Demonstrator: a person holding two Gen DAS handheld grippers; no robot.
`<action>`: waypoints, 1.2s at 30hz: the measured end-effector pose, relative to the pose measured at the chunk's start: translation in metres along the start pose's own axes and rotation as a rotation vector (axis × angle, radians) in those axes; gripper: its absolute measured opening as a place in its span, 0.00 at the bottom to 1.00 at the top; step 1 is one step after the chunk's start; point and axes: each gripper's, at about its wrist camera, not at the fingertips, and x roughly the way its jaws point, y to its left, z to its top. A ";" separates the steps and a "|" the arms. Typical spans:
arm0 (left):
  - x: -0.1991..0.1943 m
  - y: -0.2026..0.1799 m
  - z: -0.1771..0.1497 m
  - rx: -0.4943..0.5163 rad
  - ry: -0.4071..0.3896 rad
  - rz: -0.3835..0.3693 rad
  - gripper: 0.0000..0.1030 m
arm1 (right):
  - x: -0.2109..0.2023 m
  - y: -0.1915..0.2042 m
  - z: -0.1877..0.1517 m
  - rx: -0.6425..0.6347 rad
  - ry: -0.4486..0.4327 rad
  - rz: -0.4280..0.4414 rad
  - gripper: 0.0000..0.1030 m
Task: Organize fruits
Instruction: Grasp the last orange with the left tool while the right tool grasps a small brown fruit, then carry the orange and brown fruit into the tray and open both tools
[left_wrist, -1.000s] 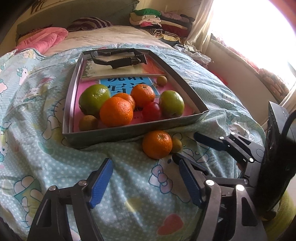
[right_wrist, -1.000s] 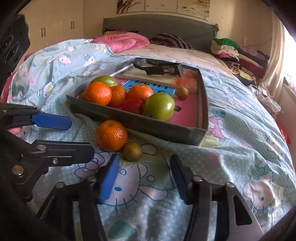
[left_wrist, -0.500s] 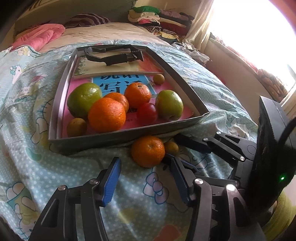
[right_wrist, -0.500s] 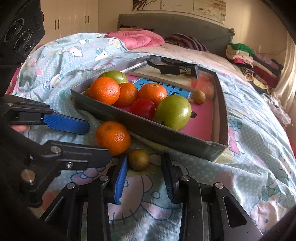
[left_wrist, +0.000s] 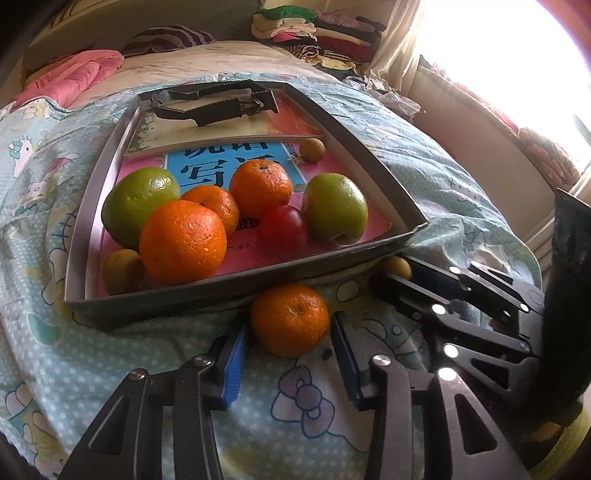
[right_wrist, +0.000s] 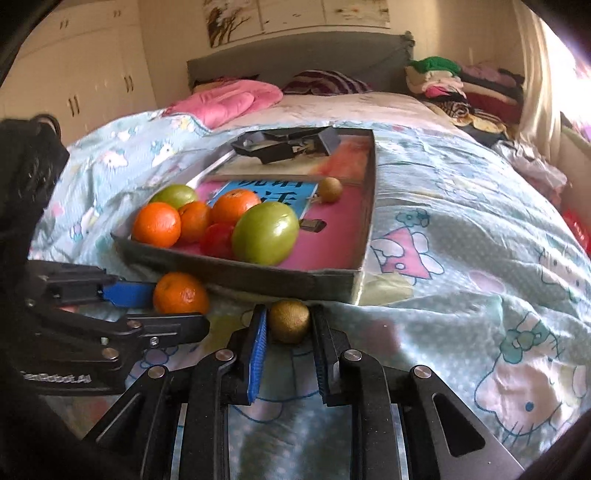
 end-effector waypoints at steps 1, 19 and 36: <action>0.001 0.001 0.001 -0.003 0.002 -0.002 0.40 | 0.000 0.001 -0.001 -0.005 -0.001 -0.001 0.23; -0.056 0.029 -0.005 -0.067 -0.082 -0.013 0.39 | -0.028 0.014 -0.003 -0.022 -0.051 0.056 0.23; -0.067 0.037 0.019 -0.085 -0.135 0.017 0.39 | -0.024 0.034 0.036 -0.112 -0.089 0.065 0.23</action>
